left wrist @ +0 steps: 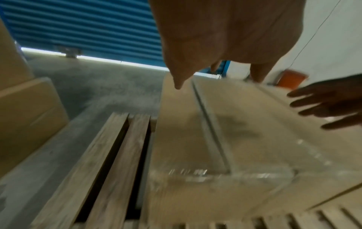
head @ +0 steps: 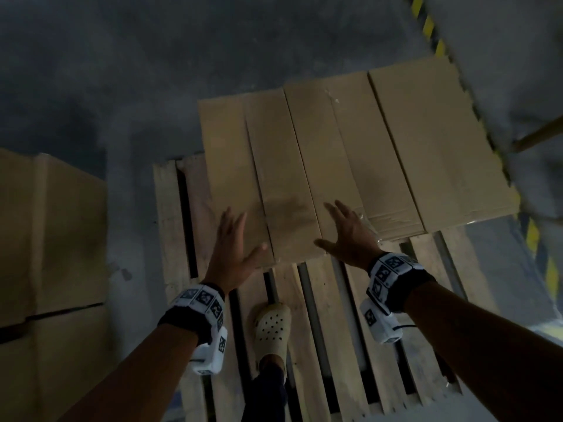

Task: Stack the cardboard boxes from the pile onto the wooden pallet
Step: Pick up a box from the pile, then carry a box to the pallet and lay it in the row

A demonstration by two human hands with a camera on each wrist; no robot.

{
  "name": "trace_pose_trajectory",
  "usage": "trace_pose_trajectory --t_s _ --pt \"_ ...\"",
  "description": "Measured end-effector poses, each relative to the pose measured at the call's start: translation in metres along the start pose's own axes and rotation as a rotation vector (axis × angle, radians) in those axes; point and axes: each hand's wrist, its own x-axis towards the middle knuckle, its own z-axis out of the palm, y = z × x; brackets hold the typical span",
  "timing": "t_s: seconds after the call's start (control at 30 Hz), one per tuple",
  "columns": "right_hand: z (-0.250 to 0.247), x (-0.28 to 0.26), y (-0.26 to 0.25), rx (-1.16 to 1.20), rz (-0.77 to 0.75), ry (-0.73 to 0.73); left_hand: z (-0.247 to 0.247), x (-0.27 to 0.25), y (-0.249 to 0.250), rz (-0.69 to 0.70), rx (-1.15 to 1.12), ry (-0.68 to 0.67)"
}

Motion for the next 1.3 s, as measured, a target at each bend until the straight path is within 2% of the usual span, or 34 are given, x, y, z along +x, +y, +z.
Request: trace_pose_trajectory --t_s 0.17,0.27,0.37,0.43,0.6,0.77,1.0,1.13,1.3 --pt "-0.076 -0.083 -0.057 0.238 -0.017 0.188 -0.065 -0.059 0.101 0.216 -0.003 0.085" --pt "-0.126 -0.157 -0.099 0.374 -0.092 0.350 -0.099 -0.120 0.154 0.288 -0.074 0.149" --pt "-0.169 -0.242 -0.134 0.474 -0.175 0.457 -0.120 -0.193 0.200 0.377 -0.238 0.293" --pt "-0.187 -0.299 -0.152 0.489 -0.209 0.522 -0.126 -0.246 0.222 0.397 -0.330 0.369" --pt "-0.194 -0.428 -0.183 0.506 -0.261 0.644 -0.140 -0.371 0.246 0.375 -0.439 0.429" --pt "-0.169 -0.527 -0.221 0.493 -0.331 0.620 -0.154 -0.490 0.235 0.301 -0.409 0.483" --pt "-0.116 -0.608 -0.286 0.450 -0.430 0.571 -0.184 -0.601 0.192 0.323 -0.362 0.504" --pt "-0.069 -0.644 -0.341 0.356 -0.492 0.534 -0.210 -0.663 0.138 0.319 -0.316 0.547" --pt "0.011 -0.686 -0.416 0.268 -0.574 0.456 -0.234 -0.765 0.028 0.201 -0.277 0.583"
